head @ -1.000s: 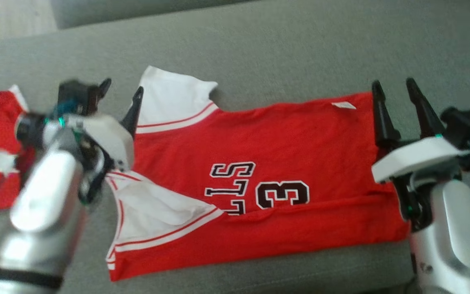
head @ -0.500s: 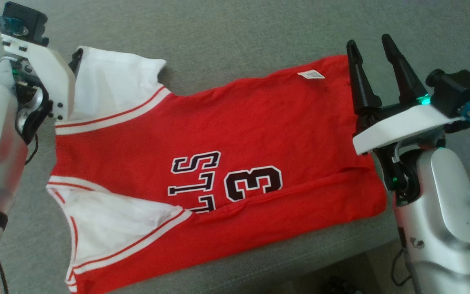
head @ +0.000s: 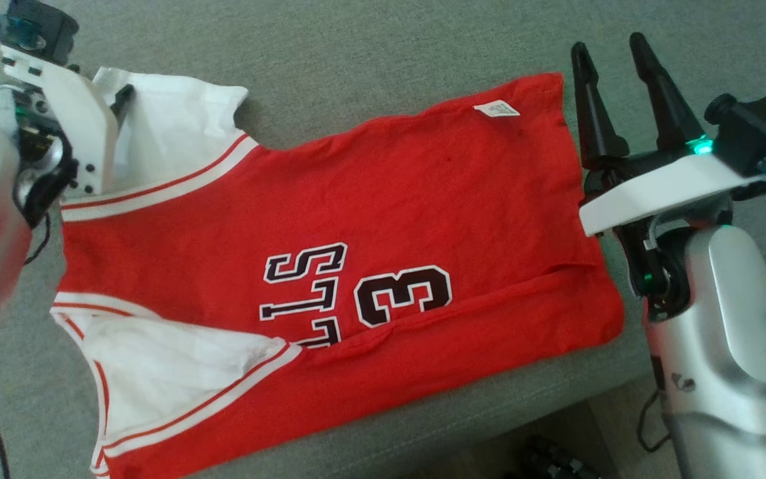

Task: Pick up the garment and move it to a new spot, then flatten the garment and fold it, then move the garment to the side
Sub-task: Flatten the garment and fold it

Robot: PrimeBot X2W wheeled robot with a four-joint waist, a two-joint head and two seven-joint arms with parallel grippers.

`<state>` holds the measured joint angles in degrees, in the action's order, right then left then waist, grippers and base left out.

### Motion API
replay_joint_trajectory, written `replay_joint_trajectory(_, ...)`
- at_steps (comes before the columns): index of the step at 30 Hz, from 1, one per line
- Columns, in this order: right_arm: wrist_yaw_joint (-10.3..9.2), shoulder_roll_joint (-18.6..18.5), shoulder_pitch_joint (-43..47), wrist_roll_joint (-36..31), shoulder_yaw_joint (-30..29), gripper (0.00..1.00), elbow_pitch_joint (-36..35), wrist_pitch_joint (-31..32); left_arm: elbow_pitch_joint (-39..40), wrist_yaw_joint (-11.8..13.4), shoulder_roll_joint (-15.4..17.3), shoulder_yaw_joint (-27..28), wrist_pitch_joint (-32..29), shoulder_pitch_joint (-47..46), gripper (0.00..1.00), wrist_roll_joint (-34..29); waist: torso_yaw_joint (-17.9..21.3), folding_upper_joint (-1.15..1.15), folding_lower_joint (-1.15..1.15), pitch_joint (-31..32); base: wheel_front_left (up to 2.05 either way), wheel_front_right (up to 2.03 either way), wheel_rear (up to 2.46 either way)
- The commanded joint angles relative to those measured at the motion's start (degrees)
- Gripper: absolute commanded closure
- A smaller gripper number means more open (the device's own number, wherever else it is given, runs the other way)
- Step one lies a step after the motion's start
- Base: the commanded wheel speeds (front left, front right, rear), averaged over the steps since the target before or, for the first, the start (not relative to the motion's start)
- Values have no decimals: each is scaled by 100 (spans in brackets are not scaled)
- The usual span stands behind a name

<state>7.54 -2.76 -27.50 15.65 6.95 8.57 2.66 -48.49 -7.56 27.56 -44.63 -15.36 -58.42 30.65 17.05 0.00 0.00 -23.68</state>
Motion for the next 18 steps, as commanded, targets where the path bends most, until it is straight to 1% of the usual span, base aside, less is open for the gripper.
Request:
replay_joint_trajectory(1, -5, -12, -125, 45, 67, 0, -187, -54, 81, 8, 237, 115, -12, -317, 0, 57, 7, 0, 0, -15, 0, 0, 0)
replay_joint_trajectory(5, -5, -12, -181, 34, 4, 0, -85, -82, 34, 8, 233, -147, -41, -390, 0, 274, 13, 0, 0, -47, 0, 0, 0)
replay_joint_trajectory(6, -5, -12, -197, 28, -6, 0, -56, -88, 22, 8, 237, -202, -53, -408, 19, 350, 11, 0, 0, -51, 0, 0, 0)
replay_joint_trajectory(7, -5, -12, -211, 20, -19, 0, -29, -95, 20, 8, 248, -265, -22, -439, 100, 386, 3, 0, 0, -52, 0, 0, 0)
replay_joint_trajectory(10, -5, -12, -244, -22, -111, 0, 64, -74, 8, 8, 239, -392, 195, -500, 100, 470, -78, 0, 0, -31, 0, 0, 0)
replay_joint_trajectory(14, -5, -12, -295, -92, -226, 0, 316, 158, -63, 8, 174, -352, 738, -551, 100, 509, -290, 0, 0, 82, 0, 0, 0)
replay_joint_trajectory(15, -5, -12, -316, -105, -274, 0, 407, 248, -55, 8, 140, -350, 862, -530, 100, 521, -361, 0, 0, 124, 0, 0, 0)
replay_joint_trajectory(16, -5, -12, -364, -52, -392, 0, 615, 473, 3, 8, 70, -347, 1095, -477, 100, 548, -522, 0, 0, 199, 0, 0, 0)
replay_joint_trajectory(18, -5, -87, -414, -14, -491, 0, 840, 708, 84, 8, -13, -356, 1286, -400, 100, 569, -714, 0, 0, 278, 0, 0, 0)
